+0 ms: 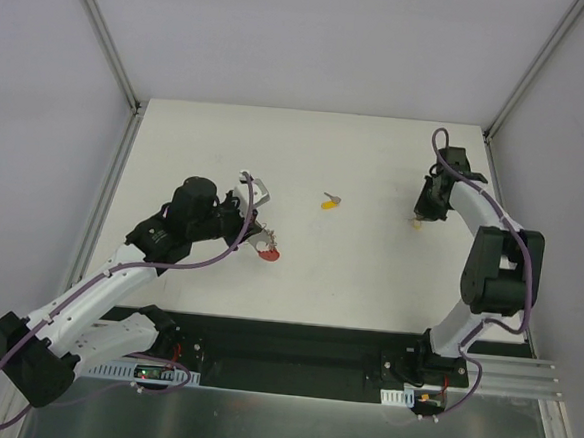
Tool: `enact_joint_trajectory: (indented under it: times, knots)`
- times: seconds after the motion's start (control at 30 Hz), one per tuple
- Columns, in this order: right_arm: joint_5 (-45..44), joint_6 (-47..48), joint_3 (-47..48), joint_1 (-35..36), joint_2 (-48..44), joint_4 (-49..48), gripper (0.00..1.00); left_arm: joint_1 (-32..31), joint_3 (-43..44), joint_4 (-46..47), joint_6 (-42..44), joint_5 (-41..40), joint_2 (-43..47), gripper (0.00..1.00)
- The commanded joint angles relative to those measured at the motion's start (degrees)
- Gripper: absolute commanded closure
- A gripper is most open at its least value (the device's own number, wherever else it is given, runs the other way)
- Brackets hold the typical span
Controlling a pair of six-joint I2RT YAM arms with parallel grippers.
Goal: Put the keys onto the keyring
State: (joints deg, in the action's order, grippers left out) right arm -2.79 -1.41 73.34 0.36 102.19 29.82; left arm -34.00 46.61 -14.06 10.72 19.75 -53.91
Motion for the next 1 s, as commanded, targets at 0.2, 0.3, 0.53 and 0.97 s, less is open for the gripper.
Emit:
enact_joint_trajectory:
  times: [0.2, 0.3, 0.53, 0.97]
  knots:
    - [-8.99, -12.99, -15.85, 6.22, -24.04, 6.30, 0.99, 0.69, 3.22, 1.58, -1.84, 3.02, 3.81, 1.00]
    - [-9.51, -17.56, -21.47, 9.65, -29.06, 5.86, 0.99, 0.69, 3.40, 1.58, -2.11, 3.19, 4.43, 1.00]
    - [-16.98, -36.09, -29.31, 25.81, -31.45, 6.29, 0.99, 0.60, 3.22, 1.58, -2.55, 3.10, 5.83, 1.00]
    - [-24.81, -63.09, -18.07, 55.52, -11.87, 9.20, 0.99, 0.60, 3.05, 1.76, -2.72, 2.05, 7.68, 1.00]
